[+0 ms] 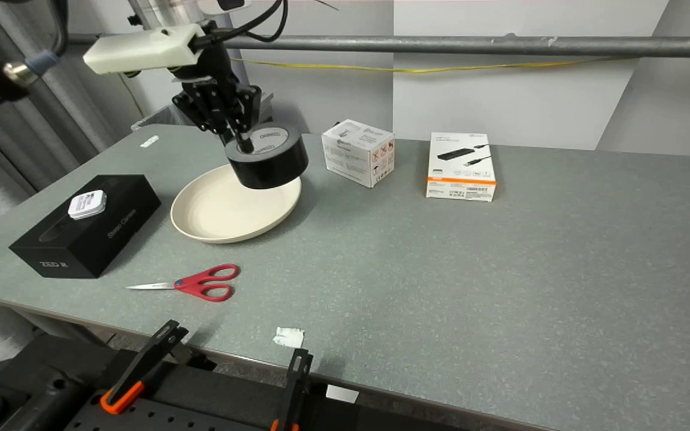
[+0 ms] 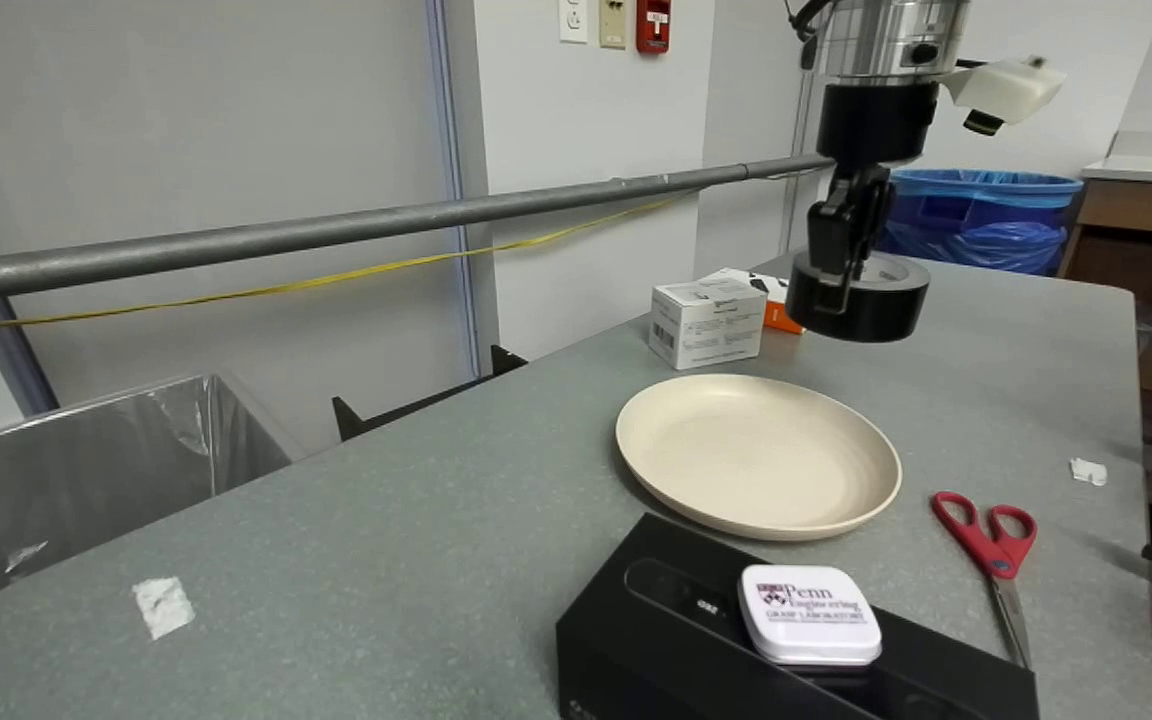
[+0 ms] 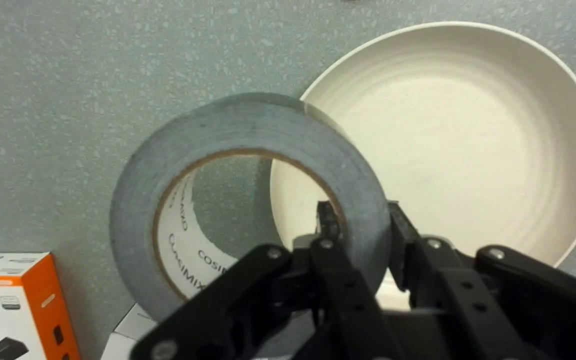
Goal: Put the tape on the plate
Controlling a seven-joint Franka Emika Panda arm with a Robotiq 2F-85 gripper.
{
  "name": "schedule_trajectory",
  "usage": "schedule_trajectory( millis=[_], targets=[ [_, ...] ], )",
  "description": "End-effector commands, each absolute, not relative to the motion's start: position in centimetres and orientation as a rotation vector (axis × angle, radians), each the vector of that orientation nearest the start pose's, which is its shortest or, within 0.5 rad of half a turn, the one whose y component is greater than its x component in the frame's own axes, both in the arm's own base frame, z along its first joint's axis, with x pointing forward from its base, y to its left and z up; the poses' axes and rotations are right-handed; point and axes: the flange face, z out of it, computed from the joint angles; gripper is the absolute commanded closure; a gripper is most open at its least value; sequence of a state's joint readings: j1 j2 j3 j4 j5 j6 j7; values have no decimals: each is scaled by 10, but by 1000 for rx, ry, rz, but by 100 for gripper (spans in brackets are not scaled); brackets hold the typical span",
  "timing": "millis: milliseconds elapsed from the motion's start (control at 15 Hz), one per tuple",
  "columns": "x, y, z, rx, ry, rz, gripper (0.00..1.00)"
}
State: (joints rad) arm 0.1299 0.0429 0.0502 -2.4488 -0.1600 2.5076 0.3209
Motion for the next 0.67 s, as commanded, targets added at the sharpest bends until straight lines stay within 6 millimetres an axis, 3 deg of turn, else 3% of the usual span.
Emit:
schedule_trajectory(
  millis=[0,133,200,267,600],
  targets=[
    [474,88,284,-3228,17,-60,74],
    [473,87,283,-3228,22,-55,74],
    [473,86,283,-3229,23,-54,94],
    [473,89,279,-3243,-8,-58,94],
    [477,142,258,-3223,-215,-116,94]
  ],
)
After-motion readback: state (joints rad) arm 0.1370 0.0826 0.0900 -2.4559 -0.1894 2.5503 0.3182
